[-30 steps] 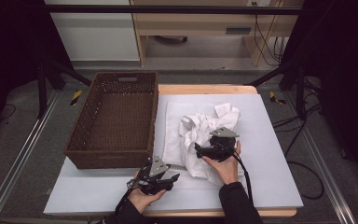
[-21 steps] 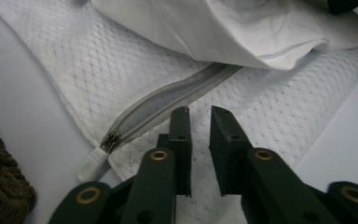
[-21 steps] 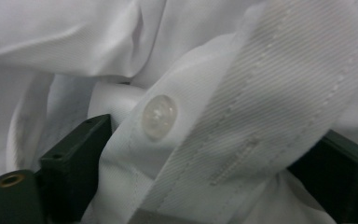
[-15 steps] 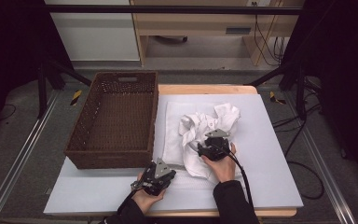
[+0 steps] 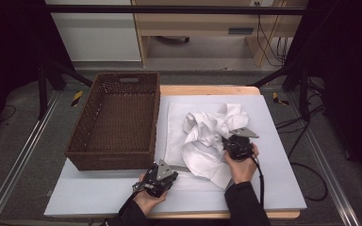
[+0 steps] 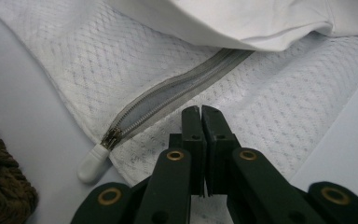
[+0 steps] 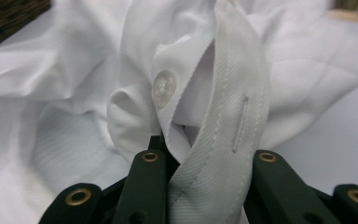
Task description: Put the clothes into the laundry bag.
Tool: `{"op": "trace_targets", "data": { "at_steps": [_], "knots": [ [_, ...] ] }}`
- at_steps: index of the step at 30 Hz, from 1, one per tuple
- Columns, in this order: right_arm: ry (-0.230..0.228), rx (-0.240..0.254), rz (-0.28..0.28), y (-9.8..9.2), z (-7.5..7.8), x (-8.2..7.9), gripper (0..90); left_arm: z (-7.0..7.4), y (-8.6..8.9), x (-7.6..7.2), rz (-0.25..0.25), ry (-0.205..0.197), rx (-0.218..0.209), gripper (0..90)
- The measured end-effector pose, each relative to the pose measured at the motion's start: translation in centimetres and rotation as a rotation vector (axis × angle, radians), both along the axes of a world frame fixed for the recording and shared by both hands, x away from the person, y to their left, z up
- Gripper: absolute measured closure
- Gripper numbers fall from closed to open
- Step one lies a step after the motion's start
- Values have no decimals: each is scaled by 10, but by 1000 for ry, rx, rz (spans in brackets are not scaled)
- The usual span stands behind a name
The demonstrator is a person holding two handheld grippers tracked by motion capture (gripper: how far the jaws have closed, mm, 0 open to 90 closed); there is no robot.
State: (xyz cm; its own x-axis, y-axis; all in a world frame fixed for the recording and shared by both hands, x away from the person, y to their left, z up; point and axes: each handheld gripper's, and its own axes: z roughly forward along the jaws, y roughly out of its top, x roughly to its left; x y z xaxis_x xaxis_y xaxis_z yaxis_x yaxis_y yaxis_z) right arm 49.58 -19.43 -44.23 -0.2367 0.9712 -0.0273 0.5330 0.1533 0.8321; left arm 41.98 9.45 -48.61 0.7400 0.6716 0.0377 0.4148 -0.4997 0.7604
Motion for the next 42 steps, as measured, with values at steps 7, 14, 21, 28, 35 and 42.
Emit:
{"op": "trace_targets", "data": {
  "at_steps": [7, 14, 21, 28, 35, 42],
  "knots": [
    [-11, -50, -111, -63, 3, -17, 749, 0, 0, 1, -1, 6, -5, 882],
    [37, -78, -96, -80, -41, -23, 673, 0, 1, 0, 4, 8, -9, 882],
    [-15, -19, -29, -82, -10, -46, 337, 0, 1, 1, 9, 19, -17, 882],
    [-142, 60, 86, -56, 35, -70, 291, 4, 0, -2, 5, 22, -41, 900],
    [28, 69, 296, 12, -9, -48, 313, 3, -5, -6, -26, 15, -28, 900],
    [133, -18, 311, 31, -39, -36, 780, 0, -5, -4, -27, 20, -25, 900]
  ]
}}
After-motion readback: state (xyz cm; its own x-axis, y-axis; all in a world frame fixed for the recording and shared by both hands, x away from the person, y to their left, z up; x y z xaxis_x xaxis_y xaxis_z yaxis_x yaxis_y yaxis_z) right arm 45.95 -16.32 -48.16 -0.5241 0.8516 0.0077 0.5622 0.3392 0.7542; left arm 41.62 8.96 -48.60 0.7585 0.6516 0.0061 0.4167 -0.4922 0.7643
